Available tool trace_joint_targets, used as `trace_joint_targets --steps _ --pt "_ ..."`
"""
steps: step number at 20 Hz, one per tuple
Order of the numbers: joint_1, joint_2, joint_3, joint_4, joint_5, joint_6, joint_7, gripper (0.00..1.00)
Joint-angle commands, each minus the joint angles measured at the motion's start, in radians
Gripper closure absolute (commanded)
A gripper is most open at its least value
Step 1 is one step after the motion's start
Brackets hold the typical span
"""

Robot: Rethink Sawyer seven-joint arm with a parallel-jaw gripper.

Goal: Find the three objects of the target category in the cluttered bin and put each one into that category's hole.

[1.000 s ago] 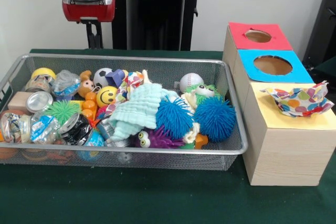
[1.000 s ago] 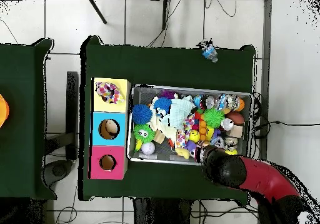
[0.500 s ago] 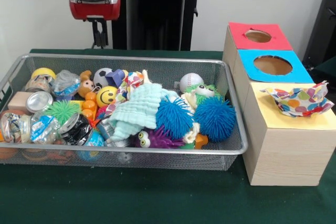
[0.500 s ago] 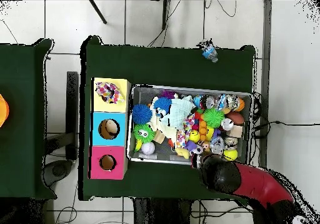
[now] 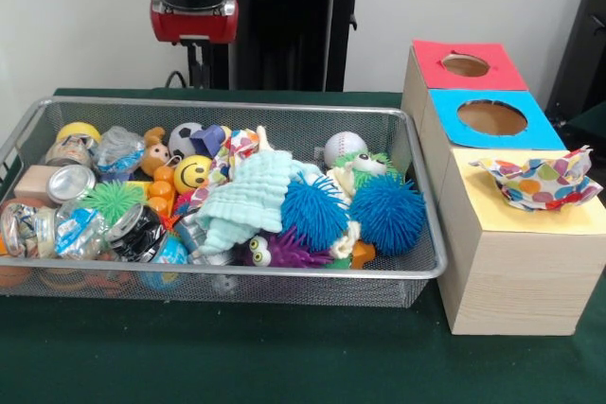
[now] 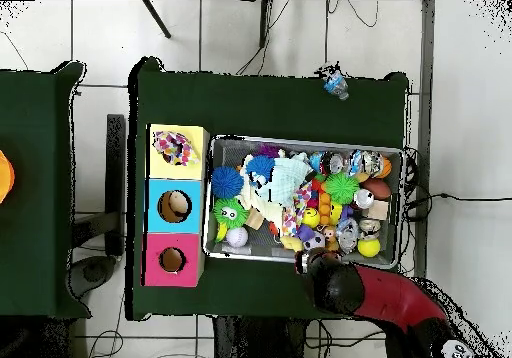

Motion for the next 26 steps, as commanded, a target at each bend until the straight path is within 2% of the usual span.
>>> trace_joint_targets --steps 1,4,6,8,14,26 --pt "0.024 0.013 -0.001 -0.094 0.045 0.023 0.158 1.00" --pt "0.005 0.071 0.041 -0.224 0.074 0.098 0.103 1.00" --pt "0.022 0.104 0.033 -0.298 0.073 0.130 0.091 1.00" --pt "0.029 0.117 0.032 -0.329 0.082 0.166 0.086 1.00" --pt "0.020 0.132 0.048 -0.370 0.078 0.200 0.064 1.00" --pt "0.032 0.112 0.034 -0.336 0.074 0.178 0.100 1.00"
